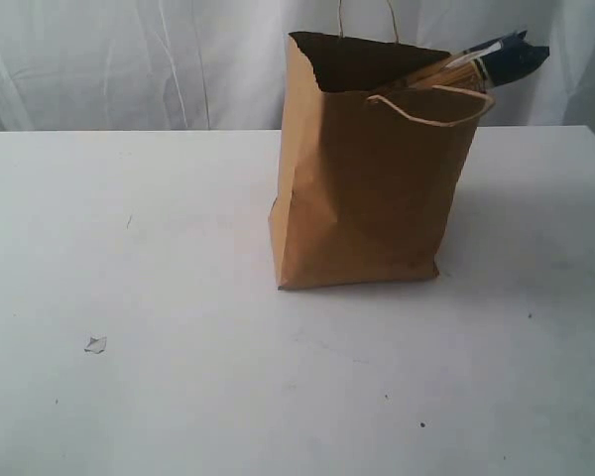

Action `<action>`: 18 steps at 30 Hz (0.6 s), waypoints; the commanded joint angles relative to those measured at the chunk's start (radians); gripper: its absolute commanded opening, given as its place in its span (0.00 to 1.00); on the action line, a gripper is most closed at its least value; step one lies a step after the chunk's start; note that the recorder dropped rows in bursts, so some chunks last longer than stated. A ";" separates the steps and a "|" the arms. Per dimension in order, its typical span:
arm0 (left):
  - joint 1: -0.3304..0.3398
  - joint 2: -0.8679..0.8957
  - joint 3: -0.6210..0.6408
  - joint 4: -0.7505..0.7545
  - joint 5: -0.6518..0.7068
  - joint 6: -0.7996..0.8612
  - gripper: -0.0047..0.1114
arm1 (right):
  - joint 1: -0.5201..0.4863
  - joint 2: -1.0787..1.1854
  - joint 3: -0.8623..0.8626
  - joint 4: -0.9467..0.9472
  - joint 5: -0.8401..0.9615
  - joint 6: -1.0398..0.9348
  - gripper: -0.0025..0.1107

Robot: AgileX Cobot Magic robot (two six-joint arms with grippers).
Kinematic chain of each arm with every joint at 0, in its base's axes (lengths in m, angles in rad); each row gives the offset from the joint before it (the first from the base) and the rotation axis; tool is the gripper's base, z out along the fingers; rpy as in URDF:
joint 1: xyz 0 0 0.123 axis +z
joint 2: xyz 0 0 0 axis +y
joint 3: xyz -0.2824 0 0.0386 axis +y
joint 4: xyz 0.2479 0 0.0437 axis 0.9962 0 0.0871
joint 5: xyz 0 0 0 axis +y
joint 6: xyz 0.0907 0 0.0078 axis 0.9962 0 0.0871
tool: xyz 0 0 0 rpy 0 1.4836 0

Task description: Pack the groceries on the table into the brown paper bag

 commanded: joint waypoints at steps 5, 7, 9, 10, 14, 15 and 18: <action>-0.004 -0.005 0.001 -0.007 0.020 0.000 0.04 | 0.003 -0.007 0.006 -0.006 0.005 -0.011 0.02; -0.004 -0.005 0.001 -0.007 0.020 0.000 0.04 | 0.003 -0.007 0.006 -0.004 0.005 -0.011 0.02; -0.004 -0.005 0.001 -0.007 0.020 0.000 0.04 | 0.003 -0.007 0.006 -0.004 0.005 -0.011 0.02; -0.004 -0.005 0.001 -0.007 0.020 0.000 0.04 | 0.003 -0.007 0.006 -0.004 0.005 -0.011 0.02; -0.004 -0.005 0.001 -0.006 0.029 0.000 0.04 | 0.003 -0.007 0.006 -0.004 0.005 -0.011 0.02; -0.004 -0.005 0.001 -0.006 0.029 0.000 0.04 | 0.003 -0.007 0.006 -0.004 0.005 -0.011 0.02; -0.004 -0.005 0.001 -0.006 0.029 0.000 0.04 | 0.003 -0.007 0.006 -0.004 0.005 -0.011 0.02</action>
